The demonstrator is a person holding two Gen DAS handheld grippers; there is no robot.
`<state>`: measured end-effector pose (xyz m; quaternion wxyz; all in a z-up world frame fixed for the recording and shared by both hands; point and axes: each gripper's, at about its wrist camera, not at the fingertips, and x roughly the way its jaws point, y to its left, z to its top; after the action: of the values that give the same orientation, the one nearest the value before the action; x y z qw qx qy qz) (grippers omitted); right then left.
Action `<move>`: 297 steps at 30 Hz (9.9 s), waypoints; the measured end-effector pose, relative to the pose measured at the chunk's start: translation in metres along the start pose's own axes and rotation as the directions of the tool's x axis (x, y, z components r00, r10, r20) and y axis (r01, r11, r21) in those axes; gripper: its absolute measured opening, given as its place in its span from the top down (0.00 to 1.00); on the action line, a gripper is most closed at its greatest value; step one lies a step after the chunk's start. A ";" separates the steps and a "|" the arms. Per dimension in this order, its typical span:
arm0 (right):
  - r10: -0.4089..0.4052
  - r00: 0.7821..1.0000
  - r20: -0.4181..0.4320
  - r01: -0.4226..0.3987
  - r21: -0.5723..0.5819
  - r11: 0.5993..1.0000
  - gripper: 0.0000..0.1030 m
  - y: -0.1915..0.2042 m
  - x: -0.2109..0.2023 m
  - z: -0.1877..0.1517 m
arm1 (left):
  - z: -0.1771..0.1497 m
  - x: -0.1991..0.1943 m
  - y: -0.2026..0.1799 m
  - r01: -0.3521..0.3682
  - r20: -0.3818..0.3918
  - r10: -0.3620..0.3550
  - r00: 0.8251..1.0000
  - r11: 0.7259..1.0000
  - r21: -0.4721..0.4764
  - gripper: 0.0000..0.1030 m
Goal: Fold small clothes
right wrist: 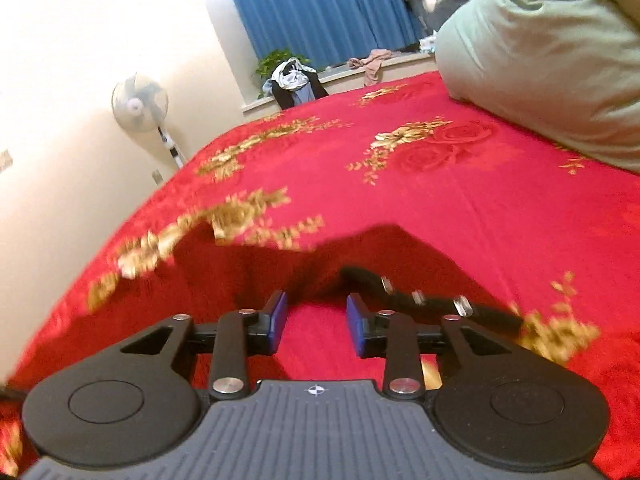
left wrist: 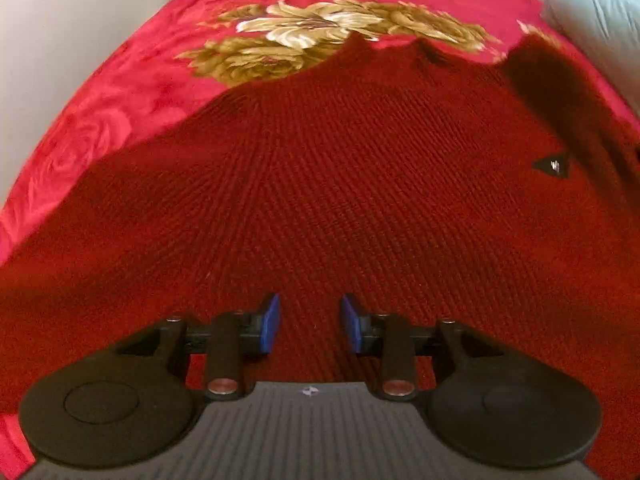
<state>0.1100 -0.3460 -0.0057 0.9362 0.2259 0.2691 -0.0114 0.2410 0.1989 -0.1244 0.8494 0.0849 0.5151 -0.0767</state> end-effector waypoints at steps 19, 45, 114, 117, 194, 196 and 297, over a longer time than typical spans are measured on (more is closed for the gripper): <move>-0.371 0.904 -0.214 0.379 -0.003 0.925 0.78 0.049 0.158 0.091 | 0.025 -0.017 0.006 0.037 -0.015 -0.036 0.999 0.997 0.061 0.61; -0.452 0.886 -0.103 0.459 0.327 0.826 0.59 -0.165 0.120 0.075 | 0.030 -0.014 -0.003 0.008 -0.016 -0.006 1.000 0.995 0.098 0.59; -0.037 0.951 -0.307 0.034 -0.015 0.999 0.73 0.016 0.111 -0.036 | 0.003 -0.046 0.084 0.143 0.111 -0.114 0.987 0.942 -0.305 0.52; -0.036 0.944 -0.329 0.031 -0.020 0.999 0.56 0.006 0.083 -0.046 | -0.016 -0.057 0.070 0.180 0.096 -0.160 0.982 0.949 -0.257 0.52; -0.250 0.954 -0.168 0.211 -0.220 0.952 0.61 0.010 -0.090 -0.108 | -0.015 -0.143 0.051 -0.100 0.300 0.242 0.923 0.903 -0.419 0.49; -0.256 0.953 -0.164 0.218 -0.217 0.951 0.61 0.008 -0.092 -0.109 | -0.016 -0.143 0.064 -0.102 0.298 0.261 0.918 0.882 -0.460 0.50; -0.244 0.966 -0.086 0.254 0.135 0.958 0.71 0.113 0.102 -0.049 | 0.054 -0.085 0.055 0.089 0.187 -0.025 0.982 0.937 -0.338 0.75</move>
<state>0.1891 -0.2128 -0.0477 0.8986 0.2581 0.3258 -0.1409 0.2606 0.2439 -0.0202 0.8915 -0.0876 0.4442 -0.0171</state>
